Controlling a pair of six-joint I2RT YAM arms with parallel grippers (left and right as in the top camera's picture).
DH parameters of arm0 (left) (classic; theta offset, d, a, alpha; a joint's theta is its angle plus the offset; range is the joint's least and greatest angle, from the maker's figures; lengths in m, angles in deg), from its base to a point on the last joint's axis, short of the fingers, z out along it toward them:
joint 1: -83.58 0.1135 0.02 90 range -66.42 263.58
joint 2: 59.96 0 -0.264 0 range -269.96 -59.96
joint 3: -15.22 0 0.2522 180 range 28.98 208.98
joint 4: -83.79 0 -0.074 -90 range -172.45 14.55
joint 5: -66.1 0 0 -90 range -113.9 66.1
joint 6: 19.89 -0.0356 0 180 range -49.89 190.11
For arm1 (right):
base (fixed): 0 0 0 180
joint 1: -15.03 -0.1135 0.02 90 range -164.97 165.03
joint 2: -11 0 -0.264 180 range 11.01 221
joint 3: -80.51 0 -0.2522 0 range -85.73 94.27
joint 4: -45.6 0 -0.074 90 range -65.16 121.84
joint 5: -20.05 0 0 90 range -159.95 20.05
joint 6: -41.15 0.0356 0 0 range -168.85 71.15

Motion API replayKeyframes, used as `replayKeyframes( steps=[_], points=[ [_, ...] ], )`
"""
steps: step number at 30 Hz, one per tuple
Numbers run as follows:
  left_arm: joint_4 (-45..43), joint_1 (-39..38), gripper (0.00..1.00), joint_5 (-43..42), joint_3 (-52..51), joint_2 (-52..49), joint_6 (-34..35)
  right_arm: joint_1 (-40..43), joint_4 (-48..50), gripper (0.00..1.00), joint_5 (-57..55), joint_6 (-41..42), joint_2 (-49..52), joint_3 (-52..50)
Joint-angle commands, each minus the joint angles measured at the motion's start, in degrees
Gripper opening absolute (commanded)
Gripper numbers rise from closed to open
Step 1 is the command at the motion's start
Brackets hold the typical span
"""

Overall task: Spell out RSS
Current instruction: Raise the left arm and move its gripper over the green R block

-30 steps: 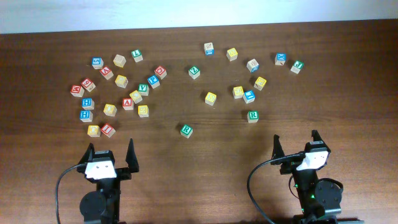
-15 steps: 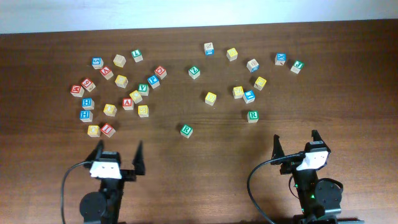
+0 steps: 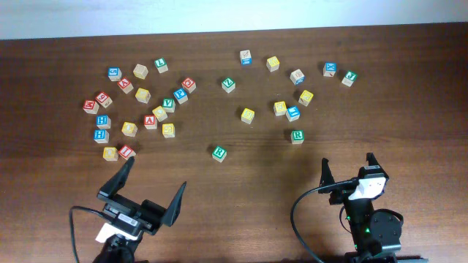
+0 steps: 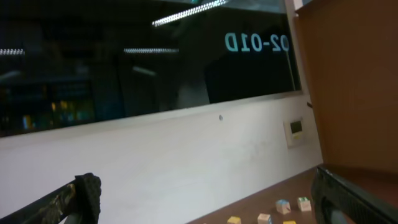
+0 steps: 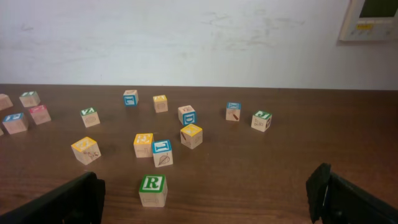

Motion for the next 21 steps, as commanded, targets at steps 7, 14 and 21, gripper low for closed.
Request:
replayKeyframes(
  steps=[7, 14, 21],
  points=[
    [35.6, 0.2, 0.99, -3.7, 39.9, -22.4, 1.0, 0.4, -0.3, 0.98, -0.5, 0.4, -0.1, -0.3],
    [46.5, 0.2, 0.99, -11.8, 54.9, -36.9, 0.9, 0.4, -0.3, 0.98, -0.5, 0.4, -0.1, -0.3],
    [91.9, 0.2, 0.99, -3.7, 84.1, -59.2, -4.2, 0.4, -0.3, 0.98, -0.5, 0.4, -0.1, -0.3]
  ],
)
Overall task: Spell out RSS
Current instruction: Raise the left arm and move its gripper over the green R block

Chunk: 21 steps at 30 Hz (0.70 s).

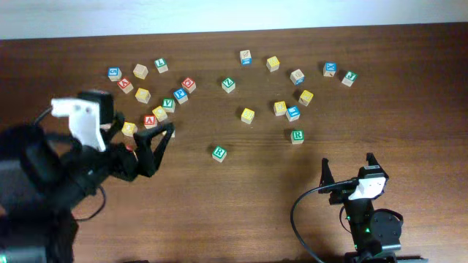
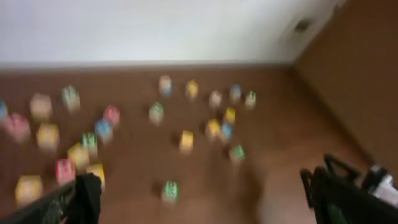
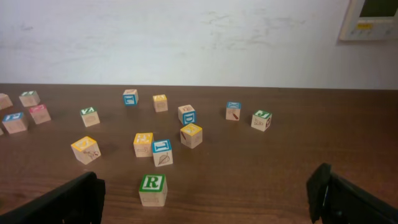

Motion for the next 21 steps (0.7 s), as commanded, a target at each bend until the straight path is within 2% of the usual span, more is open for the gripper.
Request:
replayKeyframes(
  steps=[1, 4, 5, 9, 10, 12, 17, 21],
  points=[
    [4.3, 0.1, 0.99, -3.4, 3.0, -5.6, -1.9, 0.4, -0.3, 0.98, -0.5, 0.4, -0.2, -0.3],
    [6.4, -1.7, 0.99, -2.6, 3.1, -9.2, 0.0, 0.4, -0.3, 0.98, -0.5, 0.4, -0.2, -0.3],
    [8.1, -3.7, 0.99, 2.0, 3.3, -10.5, 1.7, 0.4, -0.3, 0.98, -0.5, 0.4, -0.2, -0.3],
    [16.4, -14.7, 0.99, 30.3, 5.9, -17.2, 14.3, 0.4, -0.3, 0.98, -0.5, 0.4, -0.2, -0.3],
    [17.3, -17.0, 0.99, 34.1, 6.0, -18.9, 16.7, 0.4, -0.3, 0.98, -0.5, 0.4, -0.2, -0.3],
    [17.4, -18.9, 0.99, 35.1, 6.0, -21.1, 18.1, 0.4, -0.3, 0.98, -0.5, 0.4, -0.2, -0.3],
    [17.3, -19.9, 0.99, 25.0, 5.9, -24.1, 18.2, 0.4, -0.3, 0.98, -0.5, 0.4, -0.2, -0.3],
    [17.5, -19.9, 0.99, 24.3, 5.9, -24.3, 18.2, 0.4, -0.3, 0.98, -0.5, 0.4, -0.2, -0.3]
  ],
)
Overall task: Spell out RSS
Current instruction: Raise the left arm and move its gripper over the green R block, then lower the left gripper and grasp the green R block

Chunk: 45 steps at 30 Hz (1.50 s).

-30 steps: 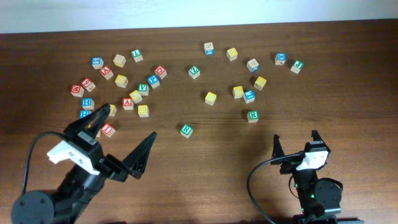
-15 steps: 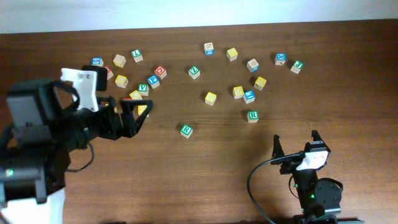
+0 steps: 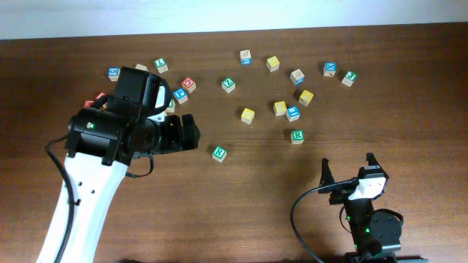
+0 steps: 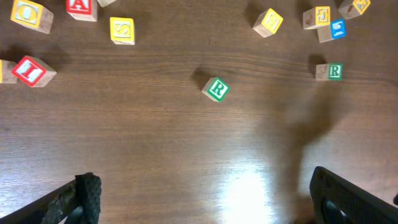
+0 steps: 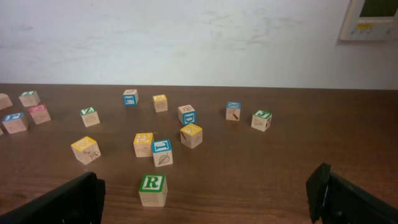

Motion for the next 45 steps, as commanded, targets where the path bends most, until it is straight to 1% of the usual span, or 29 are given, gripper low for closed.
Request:
replayKeyframes(
  steps=[1, 4, 7, 9, 11, 12, 13, 16, 17, 19, 21, 23, 25, 26, 27, 28, 29, 30, 33, 35, 36, 38, 40, 42, 45],
  points=[
    [0.1, -0.3, 0.99, -1.5, 1.4, -0.3, 0.7, 0.4, -0.3, 0.98, -0.5, 0.4, -0.2, -0.3],
    [0.1, -0.3, 0.99, -1.6, 1.4, -0.3, 0.9, 0.4, -0.3, 0.98, -0.5, 0.4, -0.2, -0.3],
    [2.1, -1.8, 0.99, -0.8, 1.4, -0.6, 3.4, 0.4, -0.3, 0.98, -0.5, 0.4, -0.2, -0.3],
    [3.5, -5.1, 0.99, 4.7, 1.4, -2.6, 10.3, 0.4, -0.3, 0.98, -0.5, 0.4, -0.2, -0.3],
    [3.5, -8.0, 0.99, 6.4, 1.3, -4.8, 12.9, 0.4, -0.3, 0.98, -0.5, 0.4, -0.2, -0.3],
    [3.4, -11.5, 0.99, 7.9, 1.3, -8.1, 16.4, 0.4, -0.3, 0.98, -0.5, 0.4, -0.2, -0.3],
    [3.3, -13.0, 0.99, 9.1, 1.3, -9.9, 17.2, 0.4, -0.3, 0.98, -0.5, 0.4, -0.2, -0.3],
    [3.0, -15.8, 0.99, 13.1, 1.3, -16.3, 17.2, 0.4, -0.3, 0.98, -0.5, 0.4, -0.2, -0.3],
    [3.1, -16.2, 0.99, 17.7, 1.3, -18.8, 16.9, 0.4, -0.3, 0.98, -0.5, 0.4, -0.2, -0.3],
    [2.8, -16.1, 0.99, 24.3, 1.3, -22.6, 16.9, 0.4, -0.3, 0.98, -0.5, 0.4, -0.2, -0.3],
    [2.8, -16.1, 0.99, 26.9, 1.3, -25.1, 16.9, 0.4, -0.3, 0.98, -0.5, 0.4, -0.2, -0.3],
    [3.4, -16.1, 0.99, 26.7, 1.3, -27.3, 16.5, 0.4, -0.3, 0.98, -0.5, 0.4, -0.2, -0.3],
    [0.7, -16.1, 0.99, 21.1, 1.2, -29.2, 3.6, 0.4, -0.3, 0.98, -0.5, 0.4, -0.2, -0.3],
    [-1.5, -16.0, 0.99, 16.0, 1.2, -29.8, -5.4, 0.4, -0.3, 0.98, -0.5, 0.4, -0.2, -0.3],
    [-2.9, -15.6, 0.99, 13.3, 1.2, -29.9, -9.5, 0.4, -0.3, 0.98, -0.5, 0.4, -0.2, -0.3],
    [-4.6, -14.4, 0.99, 9.4, 1.2, -29.9, -15.3, 0.4, -0.3, 0.98, -0.5, 0.4, -0.2, -0.3],
    [-5.5, -13.2, 0.99, 6.5, 1.2, -29.9, -18.8, 0.4, -0.3, 0.98, -0.5, 0.4, -0.2, -0.3],
    [-6.2, -11.5, 0.99, 4.5, 1.2, -29.9, -21.0, 0.4, -0.3, 0.98, -0.5, 0.4, -0.2, -0.3],
    [-7.6, -6.5, 0.99, 6.4, 1.2, -29.9, -21.4, 0.4, -0.3, 0.98, -0.5, 0.4, -0.2, -0.3],
    [-6.5, -3.8, 0.99, 6.0, 1.2, -29.9, -21.4, 0.4, -0.3, 0.98, -0.5, 0.4, -0.2, -0.3],
    [-6.5, -3.5, 0.99, 5.9, 1.0, -29.9, -21.8, 0.4, -0.3, 0.98, -0.5, 0.4, -0.2, -0.3],
    [-8.2, -3.4, 0.99, 5.9, 0.0, -30.0, -26.0, 0.4, -0.3, 0.98, -0.5, 0.4, -0.2, -0.3],
    [-9.4, -3.4, 0.99, 5.4, -1.3, -30.0, -27.1, 0.4, -0.3, 0.98, -0.5, 0.4, -0.2, -0.3],
    [-11.2, -3.4, 0.99, 2.6, -3.1, -30.4, -31.1, 0.4, -0.3, 0.98, -0.5, 0.4, -0.2, -0.3],
    [-14.4, -3.5, 0.99, 2.5, -5.7, -30.6, -33.5, 0.4, -0.3, 0.98, -0.5, 0.4, -0.2, -0.3]
  ],
)
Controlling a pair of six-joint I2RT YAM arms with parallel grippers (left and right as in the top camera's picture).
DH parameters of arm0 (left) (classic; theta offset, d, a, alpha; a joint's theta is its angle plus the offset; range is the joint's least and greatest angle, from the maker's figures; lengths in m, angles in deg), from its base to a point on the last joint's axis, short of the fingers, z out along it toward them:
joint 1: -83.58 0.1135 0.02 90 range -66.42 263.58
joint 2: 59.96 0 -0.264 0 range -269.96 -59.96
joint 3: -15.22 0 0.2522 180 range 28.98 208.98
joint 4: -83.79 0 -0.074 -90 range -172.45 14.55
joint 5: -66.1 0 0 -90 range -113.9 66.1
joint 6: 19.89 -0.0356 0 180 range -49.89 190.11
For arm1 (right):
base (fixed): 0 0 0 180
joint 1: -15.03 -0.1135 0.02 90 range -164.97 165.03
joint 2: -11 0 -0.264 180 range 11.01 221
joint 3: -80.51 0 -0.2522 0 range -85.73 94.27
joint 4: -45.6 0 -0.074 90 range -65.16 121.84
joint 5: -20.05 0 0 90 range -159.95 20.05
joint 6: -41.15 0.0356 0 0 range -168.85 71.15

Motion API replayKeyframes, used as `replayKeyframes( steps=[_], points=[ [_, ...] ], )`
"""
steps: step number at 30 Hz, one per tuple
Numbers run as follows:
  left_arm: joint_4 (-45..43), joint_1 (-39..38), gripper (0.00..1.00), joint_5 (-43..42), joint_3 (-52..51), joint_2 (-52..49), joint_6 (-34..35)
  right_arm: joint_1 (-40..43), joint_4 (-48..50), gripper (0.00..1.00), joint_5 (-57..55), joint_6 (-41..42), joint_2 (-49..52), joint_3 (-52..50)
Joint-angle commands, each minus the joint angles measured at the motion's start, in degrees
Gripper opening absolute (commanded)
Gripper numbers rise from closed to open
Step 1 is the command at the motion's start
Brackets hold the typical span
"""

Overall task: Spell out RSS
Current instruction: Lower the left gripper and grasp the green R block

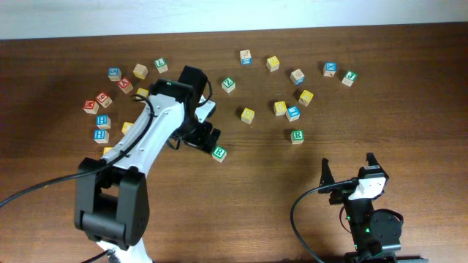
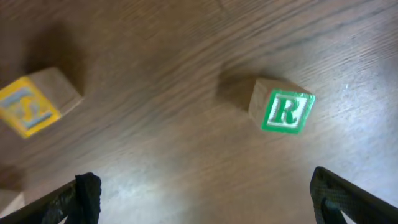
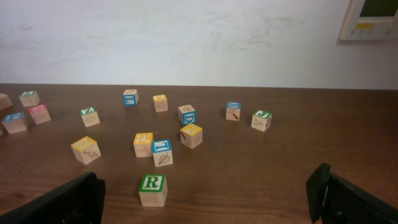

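Observation:
A green R block (image 2: pixel 283 111) lies on the brown table, just ahead and right of my left gripper (image 2: pixel 205 205), which is open and low over the wood. Overhead, this R block (image 1: pixel 219 153) sits beside the left gripper (image 1: pixel 202 139). A yellow block (image 2: pixel 28 102) with a blue letter like an S lies to the left. A second green R block (image 3: pixel 153 188) rests in front of my right gripper (image 3: pixel 205 202), which is open and empty. Overhead, that other R block (image 1: pixel 297 136) is far from the right gripper (image 1: pixel 348 169).
Several letter blocks are scattered at the back left (image 1: pixel 117 73) and back right (image 1: pixel 330 69) of the table. A yellow block (image 1: pixel 248 115) and a green one (image 1: pixel 229 85) lie near the middle. The white wall edge (image 1: pixel 234 14) bounds the far side.
My left arm has moved forward and down, from high above the table to just beside the middle green R block. Its gripper stays open. The right arm has not moved.
My left gripper first rested open at the near left edge, facing the wall. Then it was raised over the left cluster of blocks, then looked down at the table from above. Now it is low beside the green R block. The right arm stayed parked throughout.

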Motion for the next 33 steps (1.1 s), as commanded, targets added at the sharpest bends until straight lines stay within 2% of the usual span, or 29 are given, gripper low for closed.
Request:
replayKeyframes(
  steps=[1, 5, 13, 14, 17, 21, 22, 24, 27, 30, 33],
  points=[
    [-1.8, -0.1, 0.99, -1.8, -2.1, -1.2, -4.5, 0.4, -0.3, 0.98, -0.5, 0.4, -0.2, -0.3],
    [-4.8, -0.1, 0.99, -9.4, -2.5, -3.6, -11.8, 0.4, -0.3, 0.98, -0.5, 0.4, -0.2, -0.3],
    [-8.7, -0.1, 0.98, -9.7, -2.5, -8.9, -15.1, 0.4, -0.3, 0.98, -0.5, 0.4, -0.2, -0.3],
    [-8.5, -0.1, 0.94, -10.9, -2.5, -9.1, -14.7, 0.4, -0.3, 0.98, -0.5, 0.4, -0.2, -0.3],
    [-8.3, -0.2, 0.93, -11.8, -2.5, -9.1, -8.5, 0.4, -0.3, 0.98, -0.5, 0.4, -0.2, -0.3],
    [-8.0, -1.6, 0.84, -11.8, -2.6, -9.1, -4.2, 0.4, -0.3, 0.98, -0.5, 0.4, -0.2, -0.3],
    [-7.6, -2.8, 0.84, -11.3, -2.6, -9.1, -4.1, 0.4, -0.3, 0.98, -0.5, 0.4, -0.2, -0.3],
    [-7.6, -3.8, 0.72, -8.7, -2.6, -9.1, -4.1, 0.4, -0.3, 0.98, -0.5, 0.4, -0.2, -0.3],
    [-7.0, -5.1, 0.7, -8.5, -2.9, -9.1, -4.1, 0.4, -0.3, 0.98, -0.5, 0.4, -0.2, -0.3],
    [-7.1, -6.4, 0.59, -8.3, -3.6, -9.1, -4.1, 0.4, -0.3, 0.98, -0.5, 0.4, -0.2, -0.3],
    [-7.4, -6.5, 0.56, -6.1, -4.3, -9.1, -2.7, 0.4, -0.3, 0.98, -0.5, 0.4, -0.2, -0.3]
  ],
)
